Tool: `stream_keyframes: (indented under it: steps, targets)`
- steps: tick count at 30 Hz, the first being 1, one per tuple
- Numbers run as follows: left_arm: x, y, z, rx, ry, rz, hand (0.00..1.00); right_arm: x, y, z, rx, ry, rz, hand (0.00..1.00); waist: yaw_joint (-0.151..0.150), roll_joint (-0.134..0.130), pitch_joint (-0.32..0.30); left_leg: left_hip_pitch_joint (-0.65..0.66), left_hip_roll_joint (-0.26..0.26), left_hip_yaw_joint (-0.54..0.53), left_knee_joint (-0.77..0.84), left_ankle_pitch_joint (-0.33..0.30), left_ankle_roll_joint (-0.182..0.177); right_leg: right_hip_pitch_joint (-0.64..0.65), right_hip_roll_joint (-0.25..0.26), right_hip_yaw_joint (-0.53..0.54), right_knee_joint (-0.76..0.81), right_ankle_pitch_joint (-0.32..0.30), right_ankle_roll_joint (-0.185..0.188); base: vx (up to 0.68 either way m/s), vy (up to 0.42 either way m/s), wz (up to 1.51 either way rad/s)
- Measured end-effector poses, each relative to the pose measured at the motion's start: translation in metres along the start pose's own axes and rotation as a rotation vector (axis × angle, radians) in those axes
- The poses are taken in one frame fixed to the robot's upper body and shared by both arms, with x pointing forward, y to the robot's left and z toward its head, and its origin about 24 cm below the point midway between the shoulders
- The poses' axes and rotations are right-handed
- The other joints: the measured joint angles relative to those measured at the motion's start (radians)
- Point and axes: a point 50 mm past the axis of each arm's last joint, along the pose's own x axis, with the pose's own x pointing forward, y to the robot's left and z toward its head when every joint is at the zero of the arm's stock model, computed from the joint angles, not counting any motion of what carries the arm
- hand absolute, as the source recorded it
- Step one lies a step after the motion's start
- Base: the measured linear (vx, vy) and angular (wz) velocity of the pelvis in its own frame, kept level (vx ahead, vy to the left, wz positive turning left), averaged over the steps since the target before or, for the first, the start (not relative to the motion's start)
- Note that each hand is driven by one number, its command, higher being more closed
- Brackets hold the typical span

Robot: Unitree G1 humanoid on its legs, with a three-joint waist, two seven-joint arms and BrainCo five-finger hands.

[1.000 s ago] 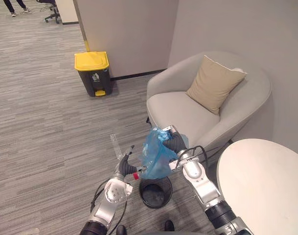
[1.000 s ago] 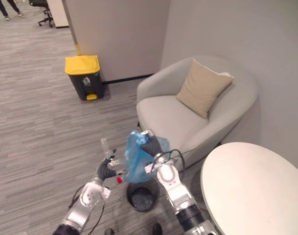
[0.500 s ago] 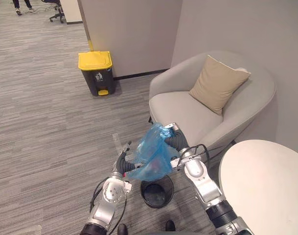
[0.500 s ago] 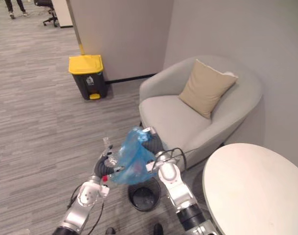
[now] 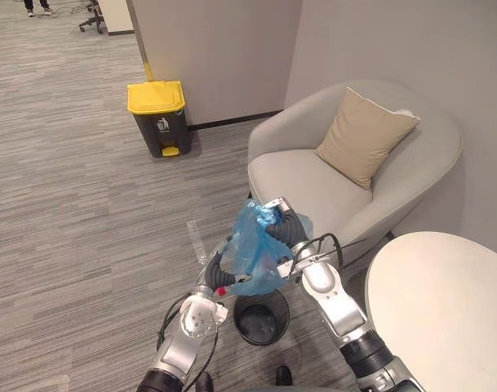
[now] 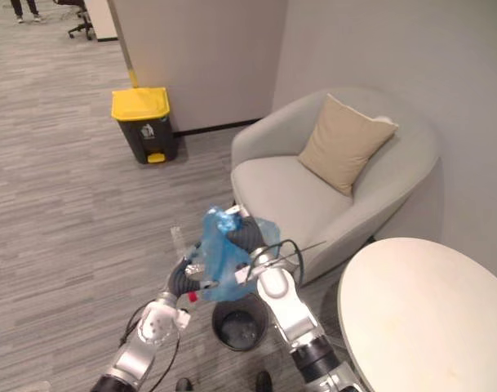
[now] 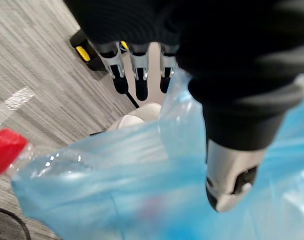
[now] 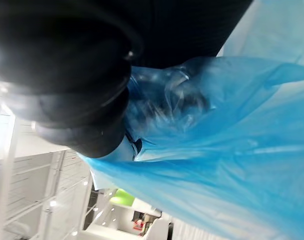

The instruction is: Gather rubbish on tea table into small bin, then transfer packed bag to large trash can.

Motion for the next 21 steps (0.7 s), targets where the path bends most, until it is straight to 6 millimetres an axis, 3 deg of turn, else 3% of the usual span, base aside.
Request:
stream_keyframes:
  steps: [11,12,21]
  targets:
    - [0.005,-0.009,0.002,0.015,-0.006,-0.028,0.00,0.001,0.019,0.012,0.112,-0.043,0.099,1.00,-0.001,0.000,0.000,0.006,0.002,0.014,0.000,-0.003,-0.004,-0.002,0.003,0.013,-0.001,0.001,-0.001,0.00,0.000,-0.03]
    - [0.005,-0.009,0.002,0.016,-0.006,-0.027,1.00,0.002,0.022,0.013,0.117,-0.046,0.111,1.00,-0.001,0.000,0.000,0.006,0.002,0.016,0.000,-0.003,-0.004,-0.003,0.003,0.016,-0.001,0.001,-0.001,0.00,-0.001,-0.03]
    - [0.005,-0.010,-0.002,0.031,0.008,0.003,1.00,0.000,0.037,0.015,0.193,-0.041,0.189,1.00,-0.001,0.000,0.000,0.006,0.003,0.017,0.000,-0.004,-0.006,-0.003,0.004,0.016,-0.003,0.002,-0.002,0.00,0.000,0.00]
